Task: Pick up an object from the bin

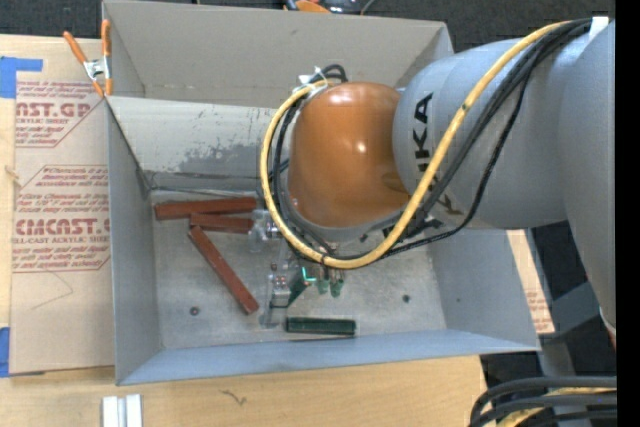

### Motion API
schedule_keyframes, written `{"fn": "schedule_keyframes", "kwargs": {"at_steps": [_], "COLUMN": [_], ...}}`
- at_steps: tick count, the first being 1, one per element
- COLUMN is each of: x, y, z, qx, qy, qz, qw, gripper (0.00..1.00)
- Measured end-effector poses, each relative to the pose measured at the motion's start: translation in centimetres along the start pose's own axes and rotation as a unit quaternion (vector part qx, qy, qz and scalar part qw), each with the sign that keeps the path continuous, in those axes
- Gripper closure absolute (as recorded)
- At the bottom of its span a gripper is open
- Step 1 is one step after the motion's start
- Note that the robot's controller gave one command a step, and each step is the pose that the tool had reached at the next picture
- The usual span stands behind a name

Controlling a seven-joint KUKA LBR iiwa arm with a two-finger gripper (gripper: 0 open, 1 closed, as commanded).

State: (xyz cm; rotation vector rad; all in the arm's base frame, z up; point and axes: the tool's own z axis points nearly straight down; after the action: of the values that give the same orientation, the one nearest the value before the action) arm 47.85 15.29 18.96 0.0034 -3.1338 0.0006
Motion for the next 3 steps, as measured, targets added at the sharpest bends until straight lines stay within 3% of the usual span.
{"fn": "schedule_keyframes", "kwargs": {"at_steps": [1,2,3], "x": [-3.8,-2.0,-0.3], "y": [3.2,0.5,3.8], "z": [12.3,9.0,8.1], "qx": [0.000,-0.001,-0.001], "qy": [-0.0017,-0.0033,-0.0027], "qz": [0.146,0.240,0.318], "qw": [0.9893,0.9707,0.9482], "gripper": [0.00,0.00,0.00]}}
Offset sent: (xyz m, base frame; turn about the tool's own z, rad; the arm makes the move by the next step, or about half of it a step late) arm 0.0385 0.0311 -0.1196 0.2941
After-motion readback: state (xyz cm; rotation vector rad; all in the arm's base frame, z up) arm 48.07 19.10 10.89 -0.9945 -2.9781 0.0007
